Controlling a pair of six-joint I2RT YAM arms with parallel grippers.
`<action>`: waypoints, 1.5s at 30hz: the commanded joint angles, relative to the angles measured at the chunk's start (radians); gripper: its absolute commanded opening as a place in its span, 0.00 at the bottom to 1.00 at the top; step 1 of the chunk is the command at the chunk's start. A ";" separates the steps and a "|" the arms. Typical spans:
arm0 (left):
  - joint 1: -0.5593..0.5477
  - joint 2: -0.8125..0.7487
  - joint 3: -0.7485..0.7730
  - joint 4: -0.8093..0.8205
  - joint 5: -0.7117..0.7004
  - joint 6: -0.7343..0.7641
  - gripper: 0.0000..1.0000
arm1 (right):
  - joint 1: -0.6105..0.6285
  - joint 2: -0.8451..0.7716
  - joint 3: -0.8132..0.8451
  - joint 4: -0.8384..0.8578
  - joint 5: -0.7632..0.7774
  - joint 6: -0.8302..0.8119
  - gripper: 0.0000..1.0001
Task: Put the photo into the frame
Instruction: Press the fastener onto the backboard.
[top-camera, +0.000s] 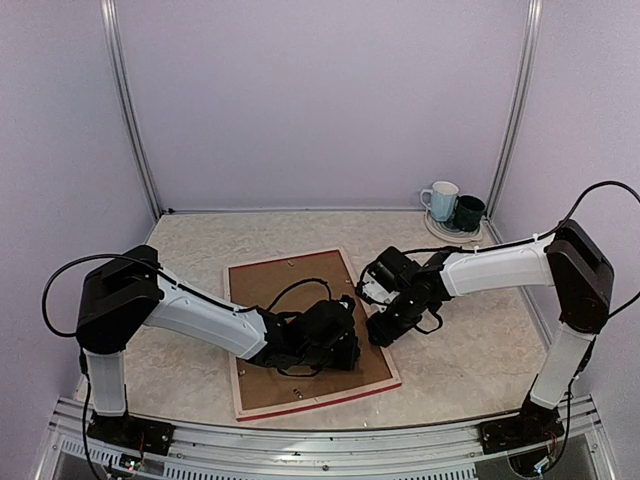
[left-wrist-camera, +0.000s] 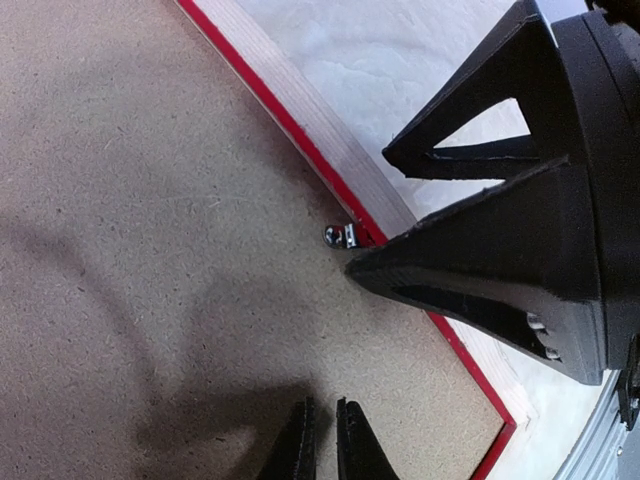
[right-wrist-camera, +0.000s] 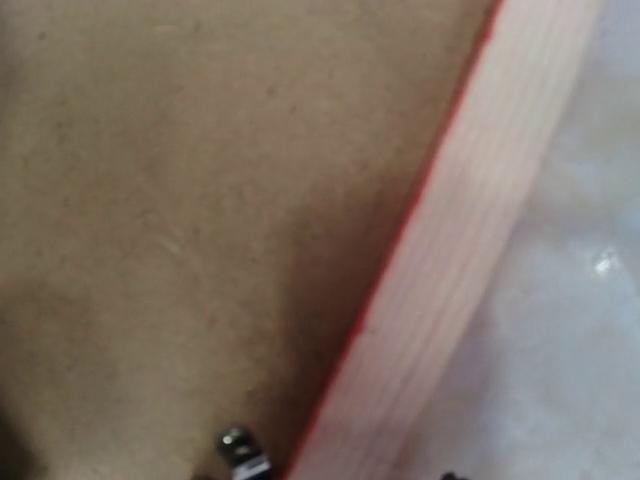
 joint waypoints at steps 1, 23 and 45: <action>-0.005 -0.005 -0.014 -0.085 0.009 0.011 0.11 | -0.006 0.020 0.022 0.002 -0.023 -0.022 0.49; -0.005 -0.004 0.005 -0.092 -0.004 0.014 0.11 | -0.006 0.031 -0.013 0.046 -0.011 0.047 0.09; 0.092 -0.552 -0.319 -0.349 -0.278 -0.078 0.47 | -0.017 -0.149 -0.066 0.105 0.044 0.174 0.38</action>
